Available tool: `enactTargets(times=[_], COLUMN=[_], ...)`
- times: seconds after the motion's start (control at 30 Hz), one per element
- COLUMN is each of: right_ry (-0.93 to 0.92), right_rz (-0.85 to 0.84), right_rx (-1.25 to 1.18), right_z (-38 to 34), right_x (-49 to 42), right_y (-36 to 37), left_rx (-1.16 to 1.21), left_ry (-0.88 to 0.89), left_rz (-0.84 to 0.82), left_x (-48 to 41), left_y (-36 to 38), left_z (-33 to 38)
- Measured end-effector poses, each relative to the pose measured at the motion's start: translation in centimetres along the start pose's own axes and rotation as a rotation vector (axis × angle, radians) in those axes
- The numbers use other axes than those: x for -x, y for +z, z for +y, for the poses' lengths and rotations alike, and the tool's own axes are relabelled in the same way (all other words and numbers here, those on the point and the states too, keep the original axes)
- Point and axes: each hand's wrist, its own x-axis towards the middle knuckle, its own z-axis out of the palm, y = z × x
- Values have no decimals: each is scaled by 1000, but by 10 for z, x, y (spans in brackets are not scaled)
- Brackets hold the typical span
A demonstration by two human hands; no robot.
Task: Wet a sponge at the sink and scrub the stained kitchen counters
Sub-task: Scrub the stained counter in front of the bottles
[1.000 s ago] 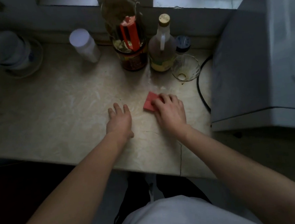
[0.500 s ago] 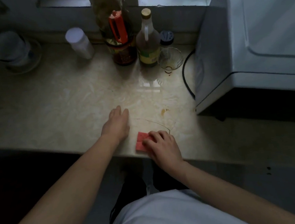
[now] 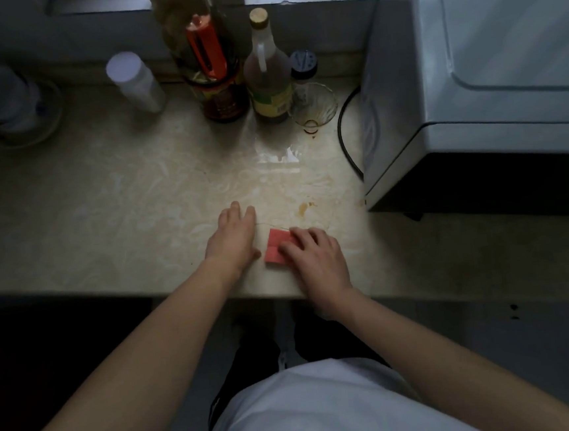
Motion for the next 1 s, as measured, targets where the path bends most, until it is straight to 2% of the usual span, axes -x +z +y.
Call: enactTargets(times=[0.17, 0.7, 1.0], right_ry=[79, 209, 179], right_rz=[5, 53, 102], right_rx=[-35, -45, -64], right_z=[21, 41, 41], right_x=[-39, -154, -128], right_y=[-12, -38, -29], left_rx=[-2, -51, -91], left_ry=[-86, -118, -109], left_rz=[-43, -10, -15], left_x=[-4, -13, -15], left_y=[-1, 7, 8], left_z=[6, 13, 15])
